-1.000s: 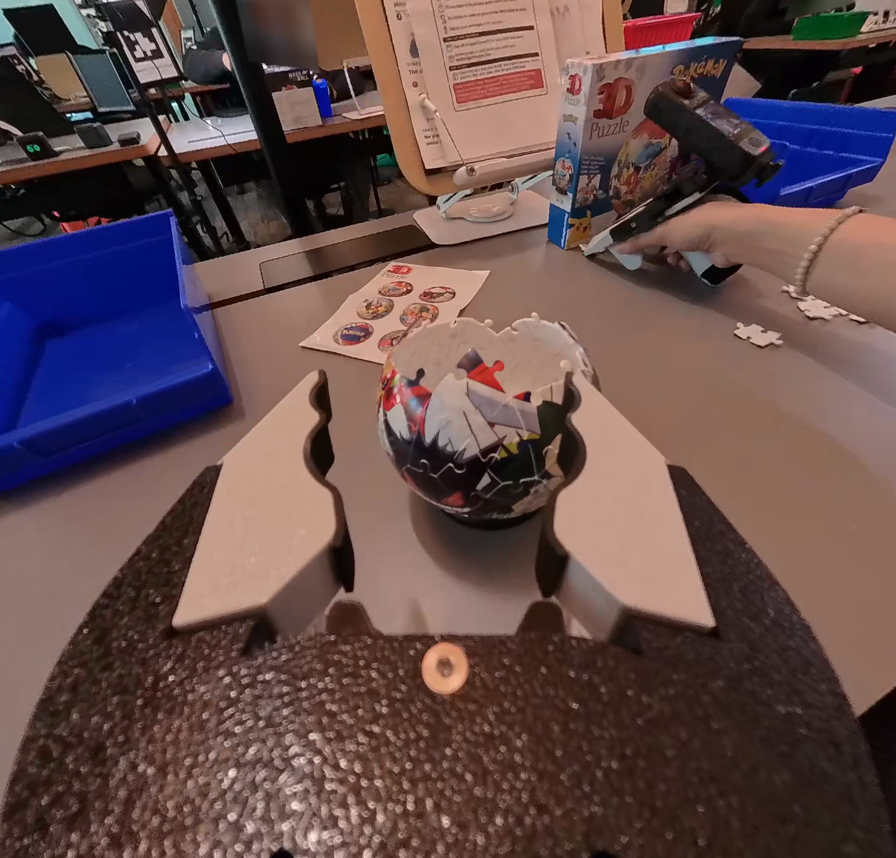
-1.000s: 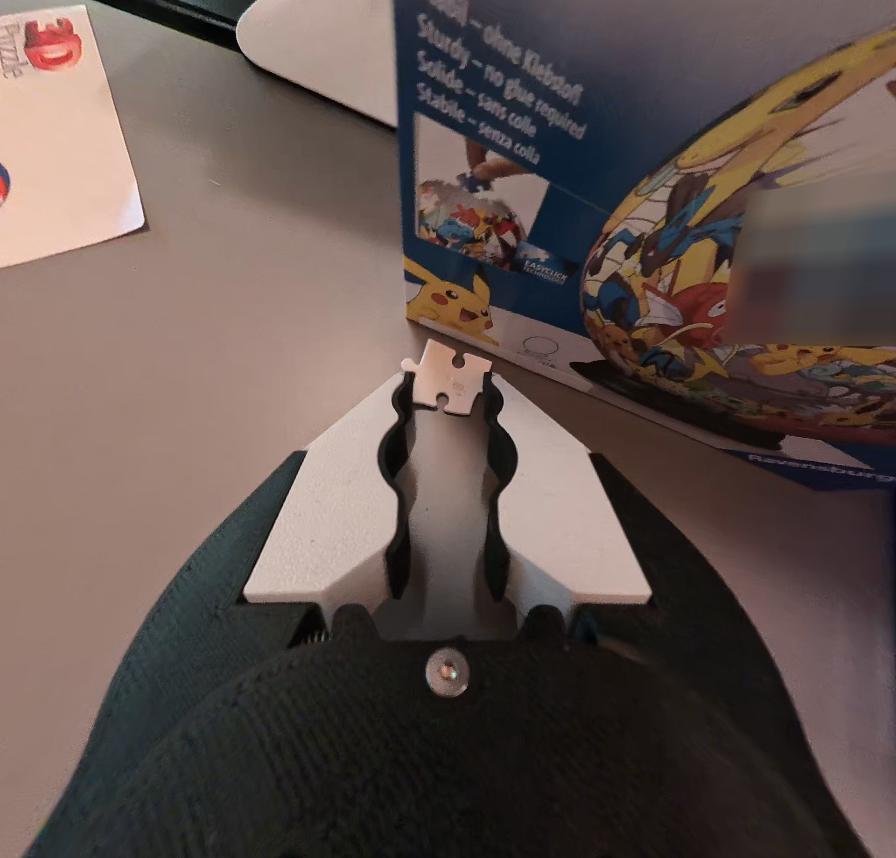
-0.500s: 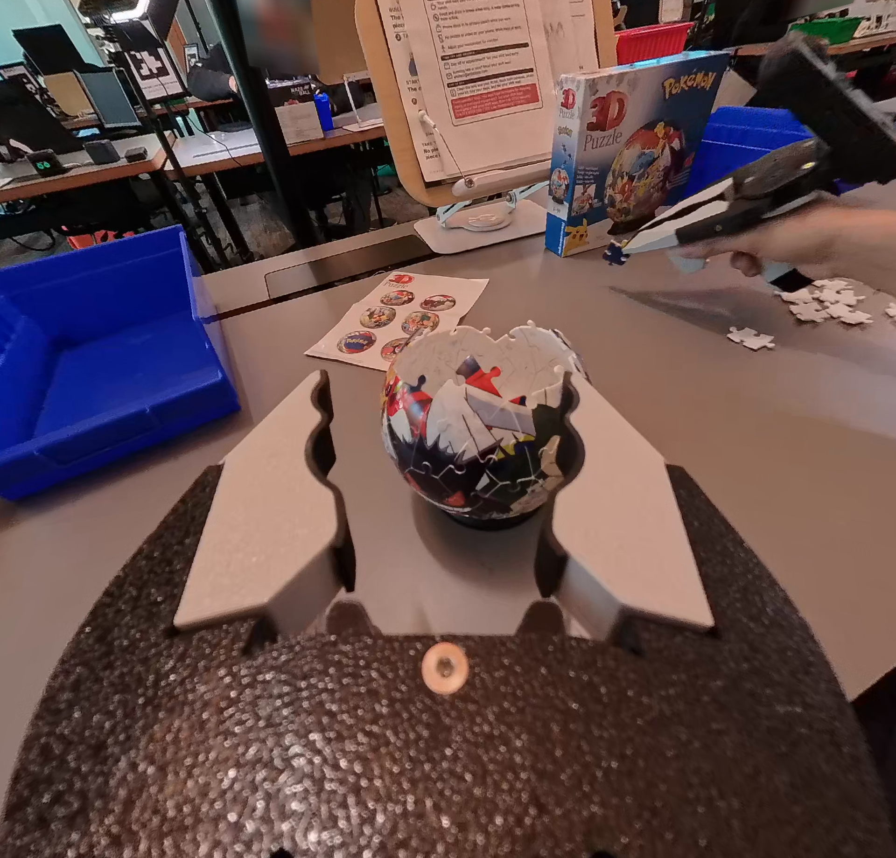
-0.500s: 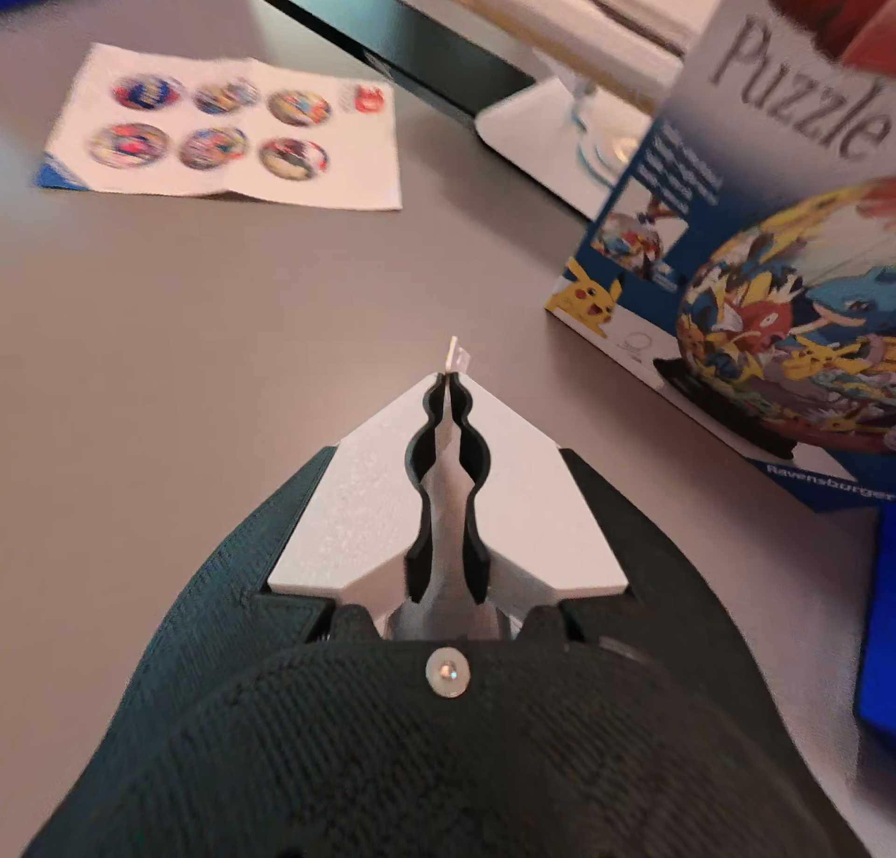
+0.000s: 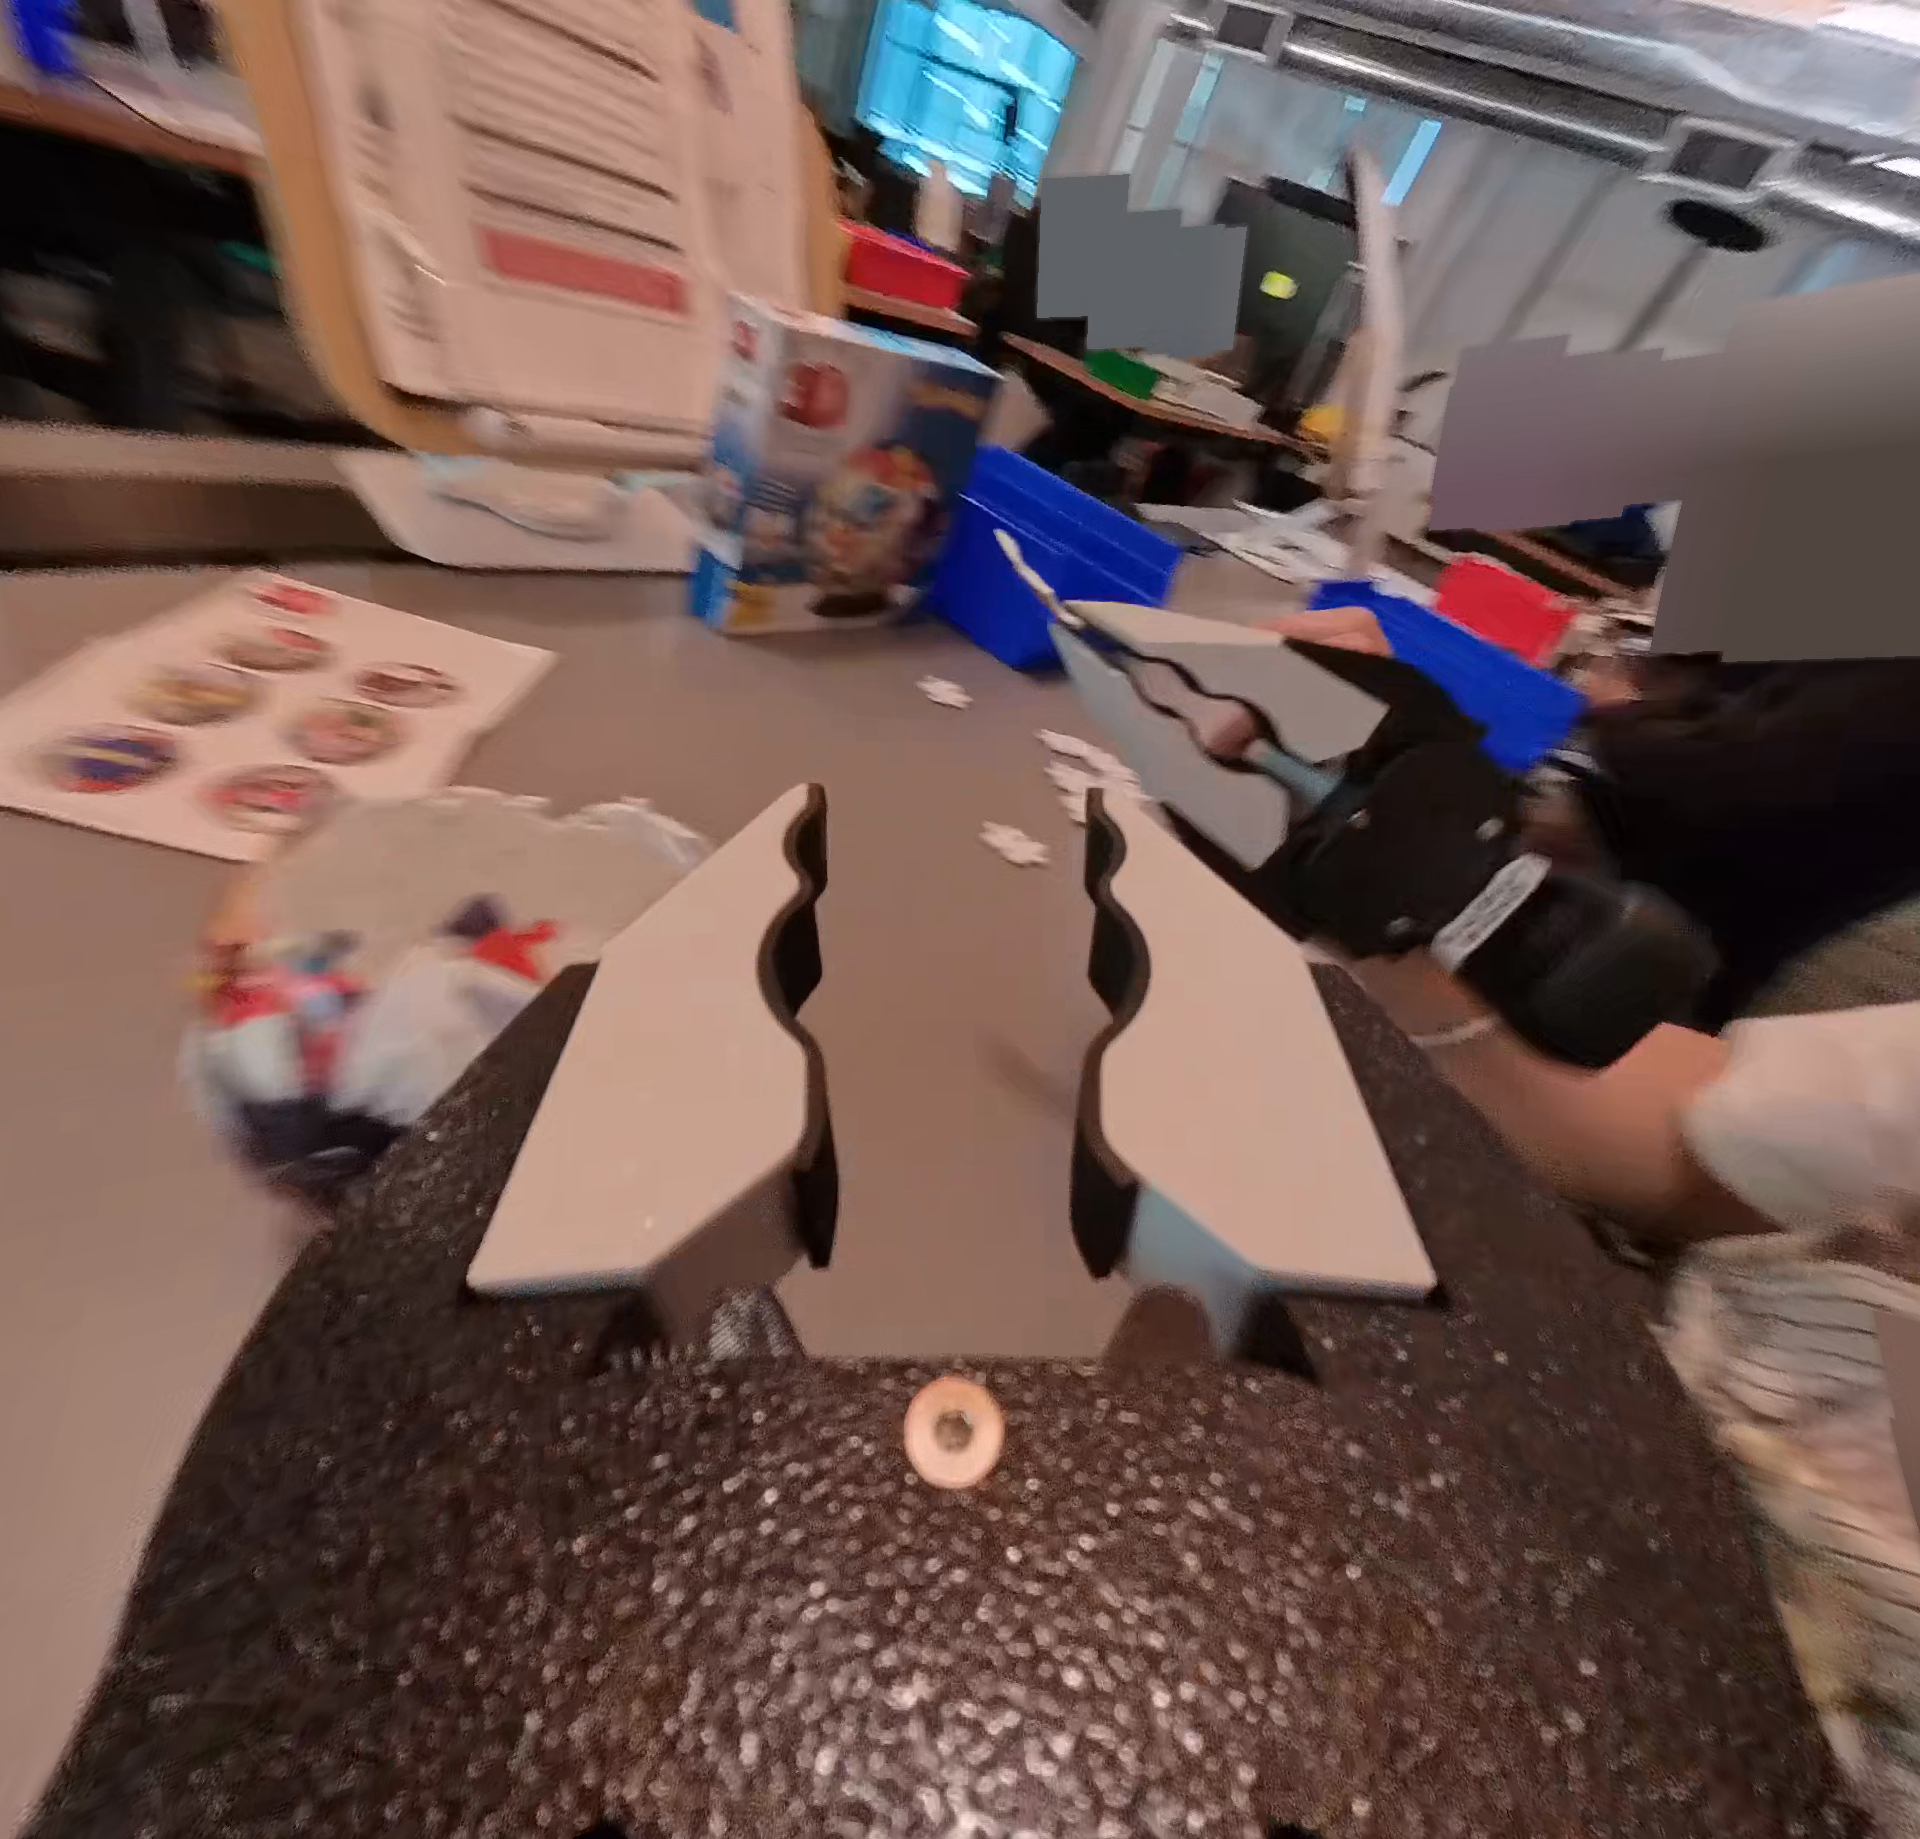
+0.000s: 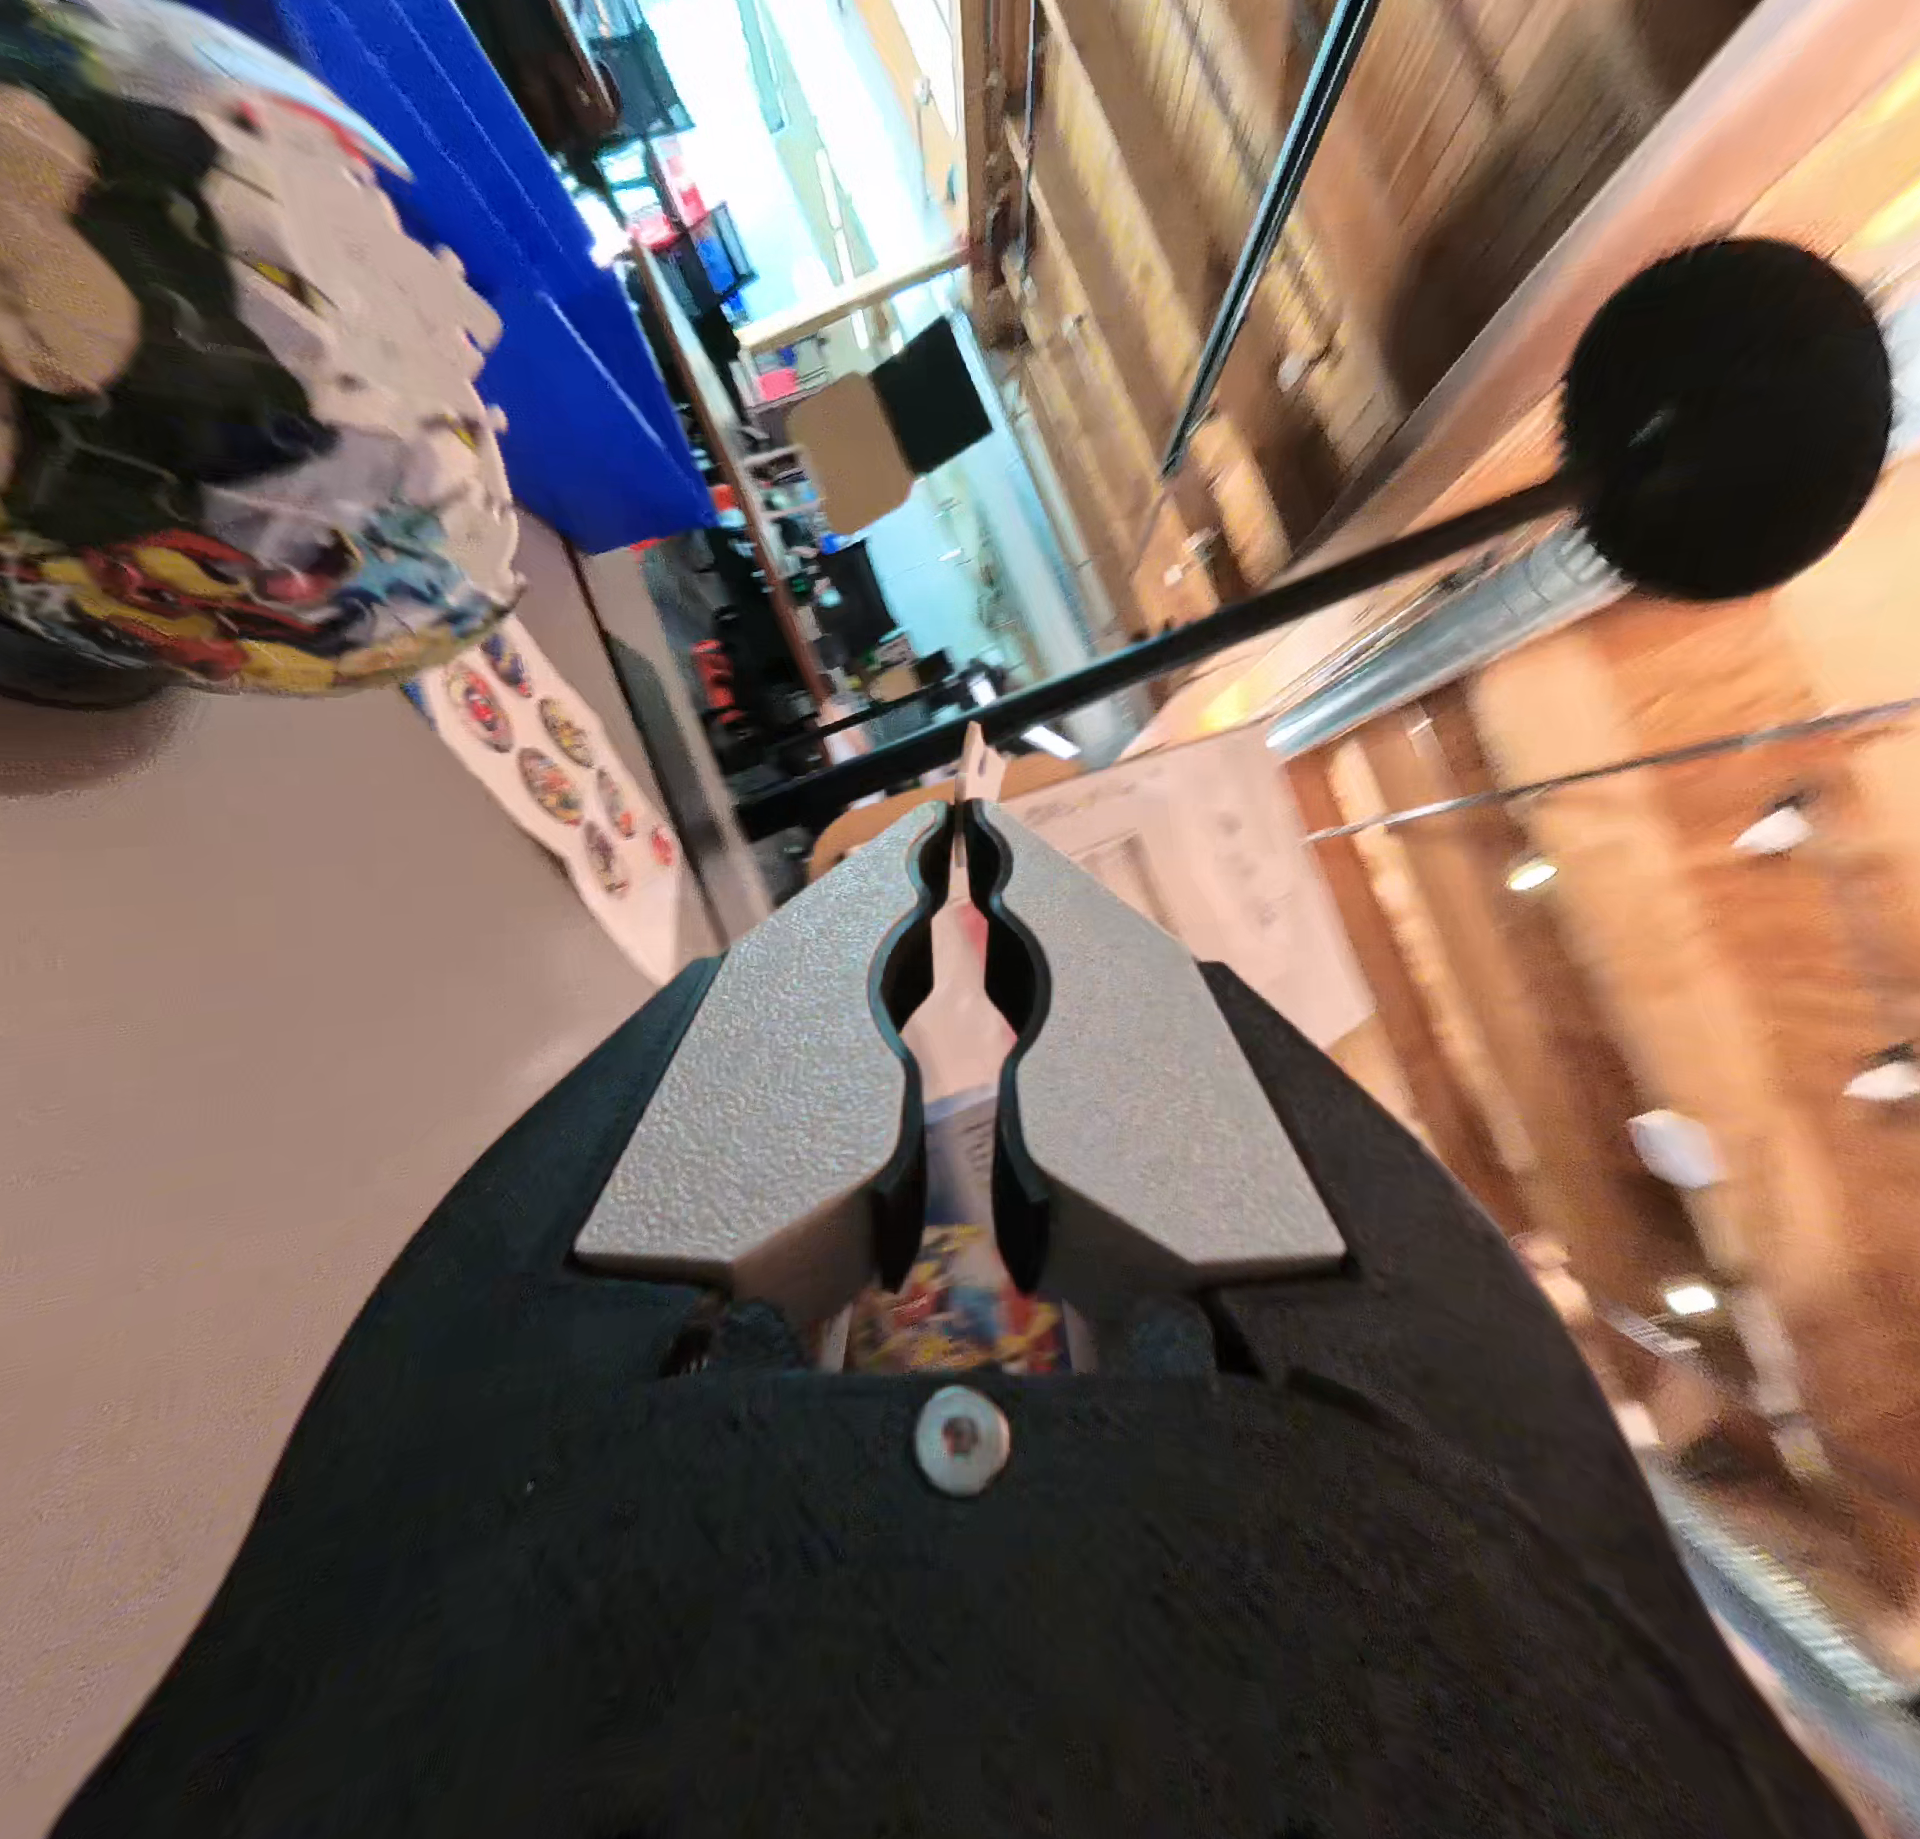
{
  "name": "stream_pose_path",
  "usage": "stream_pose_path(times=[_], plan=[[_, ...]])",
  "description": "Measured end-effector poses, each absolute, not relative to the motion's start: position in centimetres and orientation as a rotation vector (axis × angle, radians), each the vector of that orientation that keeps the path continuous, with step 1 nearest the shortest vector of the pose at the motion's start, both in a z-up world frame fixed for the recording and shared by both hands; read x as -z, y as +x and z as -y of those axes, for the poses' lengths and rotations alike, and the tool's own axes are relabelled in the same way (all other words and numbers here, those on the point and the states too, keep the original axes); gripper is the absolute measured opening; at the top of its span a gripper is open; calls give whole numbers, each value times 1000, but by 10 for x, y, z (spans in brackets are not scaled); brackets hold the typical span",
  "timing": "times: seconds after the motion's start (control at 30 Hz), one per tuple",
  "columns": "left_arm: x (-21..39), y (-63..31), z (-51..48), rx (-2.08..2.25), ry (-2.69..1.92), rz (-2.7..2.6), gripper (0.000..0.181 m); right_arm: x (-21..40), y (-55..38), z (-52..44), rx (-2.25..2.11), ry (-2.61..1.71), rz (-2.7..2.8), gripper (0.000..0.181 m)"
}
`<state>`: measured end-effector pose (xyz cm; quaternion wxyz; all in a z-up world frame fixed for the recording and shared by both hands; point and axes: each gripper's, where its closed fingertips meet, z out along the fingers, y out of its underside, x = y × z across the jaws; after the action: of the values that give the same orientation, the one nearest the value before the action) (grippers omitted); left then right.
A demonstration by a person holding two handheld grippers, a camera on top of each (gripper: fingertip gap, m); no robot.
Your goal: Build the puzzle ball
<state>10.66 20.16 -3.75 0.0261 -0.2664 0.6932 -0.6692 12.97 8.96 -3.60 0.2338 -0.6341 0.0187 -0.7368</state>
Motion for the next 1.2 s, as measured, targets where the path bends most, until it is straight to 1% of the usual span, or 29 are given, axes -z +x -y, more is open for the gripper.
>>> stream_pose_path(times=[0.07, 0.13, 0.2, 0.3, 0.37, 0.5, 0.6, 0.67, 0.83, 0.9, 1.0, 1.07, 1.13, 1.2], plan=[[39, 92, -179, 2116, -826, -2247, 48, 26, 109, -108, 2155, -1668, 62, 0], [38, 93, -163, 2133, -881, -2232, 48, 16, 89, -121, 2219, -1586, 149, 0], [34, 92, -148, 2193, -933, -2203, 44, 10, 76, -124, 2328, -1534, 250, 0], [32, 76, -124, 2279, -904, -2265, 36, 17, 74, -117, 2427, -1562, 335, 0], [36, 70, -112, 2273, -882, -2297, 36, 27, 72, -116, 2410, -1601, 387, 0], [36, 69, -103, 2290, -869, -2287, 27, 36, 72, -110, 2449, -1653, 466, 0], [36, 71, -105, 2313, -859, -2268, 8, 39, 72, -113, 2432, -1653, 524, 0], [38, 73, -108, 2301, -840, -2271, 1, 41, 73, -115, 2432, -1662, 543, 1], [41, 77, -111, 2246, -775, -2270, 0, 46, 77, -119, 2354, -1679, 524, 2], [41, 78, -113, 2234, -756, -2263, 0, 46, 79, -120, 2274, -1679, 492, 2], [40, 79, -116, 2263, -751, -2260, 0, 44, 77, -122, 2043, -1703, 355, 3], [40, 82, -122, 2263, -766, -2256, 0, 42, 75, -124, 1814, -1720, 248, 11], [41, 82, -129, 2271, -773, -2279, 0, 38, 70, -124, 1490, -1729, 92, 28], [39, 82, -135, 2302, -788, -2284, 0, 22, 65, -118, 1231, -1652, -69, 33]])
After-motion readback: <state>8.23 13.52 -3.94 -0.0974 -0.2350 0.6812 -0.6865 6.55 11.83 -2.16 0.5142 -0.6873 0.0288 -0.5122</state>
